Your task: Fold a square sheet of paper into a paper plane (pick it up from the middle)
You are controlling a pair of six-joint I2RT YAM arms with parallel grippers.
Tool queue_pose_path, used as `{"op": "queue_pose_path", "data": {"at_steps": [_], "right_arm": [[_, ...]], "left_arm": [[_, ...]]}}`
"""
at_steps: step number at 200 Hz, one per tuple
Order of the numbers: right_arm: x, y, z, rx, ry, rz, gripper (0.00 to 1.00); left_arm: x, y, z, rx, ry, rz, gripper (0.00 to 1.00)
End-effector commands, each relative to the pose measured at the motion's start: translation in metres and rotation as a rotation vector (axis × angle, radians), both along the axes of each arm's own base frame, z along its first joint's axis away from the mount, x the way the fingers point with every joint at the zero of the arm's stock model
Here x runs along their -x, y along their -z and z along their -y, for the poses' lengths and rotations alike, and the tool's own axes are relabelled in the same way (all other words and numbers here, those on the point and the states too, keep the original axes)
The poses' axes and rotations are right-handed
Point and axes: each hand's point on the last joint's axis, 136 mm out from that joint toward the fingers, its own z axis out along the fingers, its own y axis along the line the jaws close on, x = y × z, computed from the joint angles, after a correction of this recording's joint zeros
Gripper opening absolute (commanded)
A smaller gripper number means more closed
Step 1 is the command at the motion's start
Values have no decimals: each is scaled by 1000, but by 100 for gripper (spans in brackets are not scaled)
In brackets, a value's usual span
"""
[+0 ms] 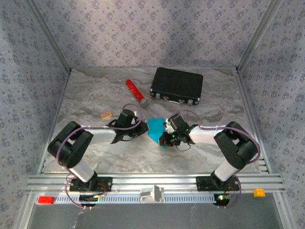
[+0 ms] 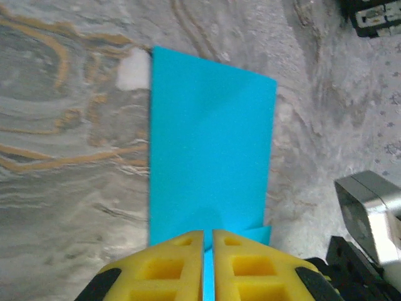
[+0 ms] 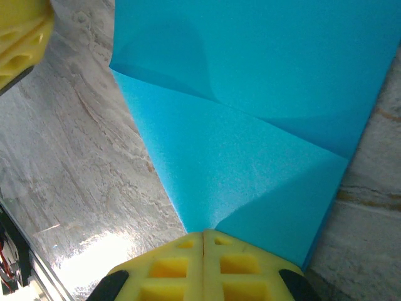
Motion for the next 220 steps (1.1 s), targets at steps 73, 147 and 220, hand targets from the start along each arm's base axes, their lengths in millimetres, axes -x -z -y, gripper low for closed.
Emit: {"op": "queue_pose_path", "data": {"at_steps": [73,147,220], "right_arm": [[11,21,25,107,29,-61,1],[-8,-25,-17,-27,-34,6,4],[-16,5,-22,65,-51,-15,5]], "left_arm": [[20,32,30,-39,109,-76,9],[33,59,11,-128,102,-130,7],[32,59,12,-128,104,-133,7]]}}
